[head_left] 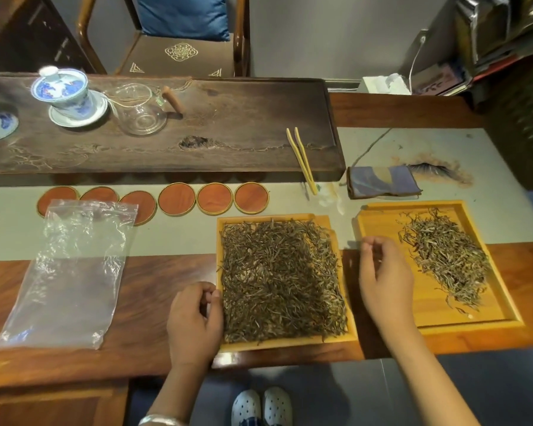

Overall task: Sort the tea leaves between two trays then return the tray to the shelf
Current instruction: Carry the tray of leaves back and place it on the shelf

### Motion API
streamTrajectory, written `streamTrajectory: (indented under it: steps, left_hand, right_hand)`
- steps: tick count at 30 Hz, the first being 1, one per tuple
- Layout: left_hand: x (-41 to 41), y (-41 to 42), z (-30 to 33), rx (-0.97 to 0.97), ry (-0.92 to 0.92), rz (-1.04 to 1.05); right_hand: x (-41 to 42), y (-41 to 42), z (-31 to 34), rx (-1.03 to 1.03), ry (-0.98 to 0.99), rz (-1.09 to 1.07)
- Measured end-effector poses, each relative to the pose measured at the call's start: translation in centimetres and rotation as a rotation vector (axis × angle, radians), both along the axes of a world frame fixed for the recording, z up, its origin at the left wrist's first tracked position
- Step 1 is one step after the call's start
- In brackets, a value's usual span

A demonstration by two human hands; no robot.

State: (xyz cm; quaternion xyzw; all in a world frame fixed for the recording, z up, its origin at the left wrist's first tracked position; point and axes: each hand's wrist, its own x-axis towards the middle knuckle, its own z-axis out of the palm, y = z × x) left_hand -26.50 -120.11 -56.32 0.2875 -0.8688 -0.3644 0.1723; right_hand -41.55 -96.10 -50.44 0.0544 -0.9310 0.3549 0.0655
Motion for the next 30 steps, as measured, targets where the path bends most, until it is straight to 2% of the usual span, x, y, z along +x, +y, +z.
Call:
streamTrajectory:
  steps: [7, 10, 14, 20, 24, 30]
  left_hand:
    - [0.1, -0.2, 0.1, -0.019, 0.037, -0.025]
    - [0.1, -0.4, -0.1, -0.066, 0.039, -0.076]
    - [0.0, -0.6, -0.1, -0.025, -0.037, -0.09]
    - [0.5, -0.4, 1.1, 0.121, -0.046, -0.105]
    - [1.0, -0.6, 2.1, 0.3, -0.02, -0.095]
    - [1.4, -1.5, 5.8, 0.444, 0.067, -0.101]
  right_hand:
    - [3.9, 0.0, -1.1, 0.212, -0.129, 0.134]
    - [4.0, -0.6, -1.8, 0.237, -0.195, 0.131]
    - [3.7, -0.9, -2.3, 0.149, -0.259, 0.084]
    - [3.9, -0.6, -2.1, 0.043, -0.292, 0.049]
    - [4.1, -0.3, -1.7, -0.076, -0.36, 0.006]
    - [4.5, -0.4, 2.1, -0.342, -0.432, -0.061]
